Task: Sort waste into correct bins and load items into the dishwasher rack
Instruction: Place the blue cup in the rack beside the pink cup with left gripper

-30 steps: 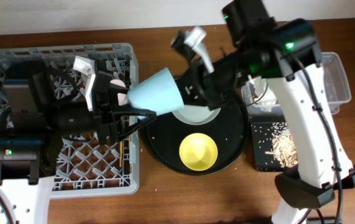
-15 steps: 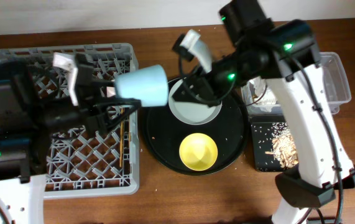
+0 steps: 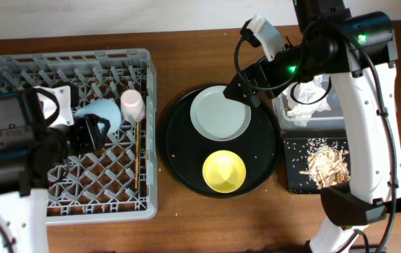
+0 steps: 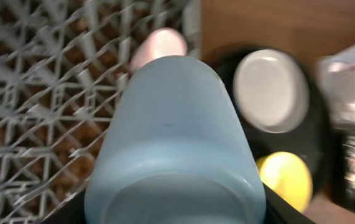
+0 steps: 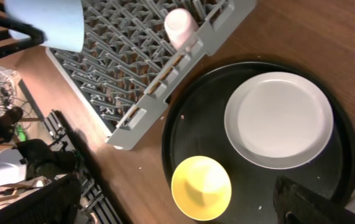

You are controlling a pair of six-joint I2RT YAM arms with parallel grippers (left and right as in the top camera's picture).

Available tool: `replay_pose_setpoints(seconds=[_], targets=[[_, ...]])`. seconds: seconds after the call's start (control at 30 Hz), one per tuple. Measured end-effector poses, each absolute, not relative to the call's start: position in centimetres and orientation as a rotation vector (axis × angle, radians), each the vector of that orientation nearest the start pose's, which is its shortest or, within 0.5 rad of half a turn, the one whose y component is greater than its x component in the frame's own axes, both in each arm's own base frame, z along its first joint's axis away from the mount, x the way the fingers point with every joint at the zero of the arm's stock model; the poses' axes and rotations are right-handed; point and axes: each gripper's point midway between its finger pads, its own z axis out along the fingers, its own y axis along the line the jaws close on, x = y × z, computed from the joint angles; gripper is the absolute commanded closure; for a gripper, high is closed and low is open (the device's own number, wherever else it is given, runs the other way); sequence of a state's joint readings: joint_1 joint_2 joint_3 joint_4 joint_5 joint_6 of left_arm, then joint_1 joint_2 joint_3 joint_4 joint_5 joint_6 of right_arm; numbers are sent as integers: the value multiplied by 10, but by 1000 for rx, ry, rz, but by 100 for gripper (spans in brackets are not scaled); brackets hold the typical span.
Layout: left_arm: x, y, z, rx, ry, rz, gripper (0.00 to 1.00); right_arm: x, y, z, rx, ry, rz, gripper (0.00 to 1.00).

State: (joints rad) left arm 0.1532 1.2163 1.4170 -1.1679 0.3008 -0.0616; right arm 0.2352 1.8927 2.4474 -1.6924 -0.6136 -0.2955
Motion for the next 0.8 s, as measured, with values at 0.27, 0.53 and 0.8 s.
replay_pose_setpoints(seconds=[0.27,0.53,0.8], targets=[[331,13,213,-229,2648,-273,62,338,181,348,-849,2452,785,1],[360,20,169,-283,2725,-263,62,338,181,348,-848,2453,781,1],[345,26,156,-337,2808,-215,62,338,181,348,-849,2453,781,1]])
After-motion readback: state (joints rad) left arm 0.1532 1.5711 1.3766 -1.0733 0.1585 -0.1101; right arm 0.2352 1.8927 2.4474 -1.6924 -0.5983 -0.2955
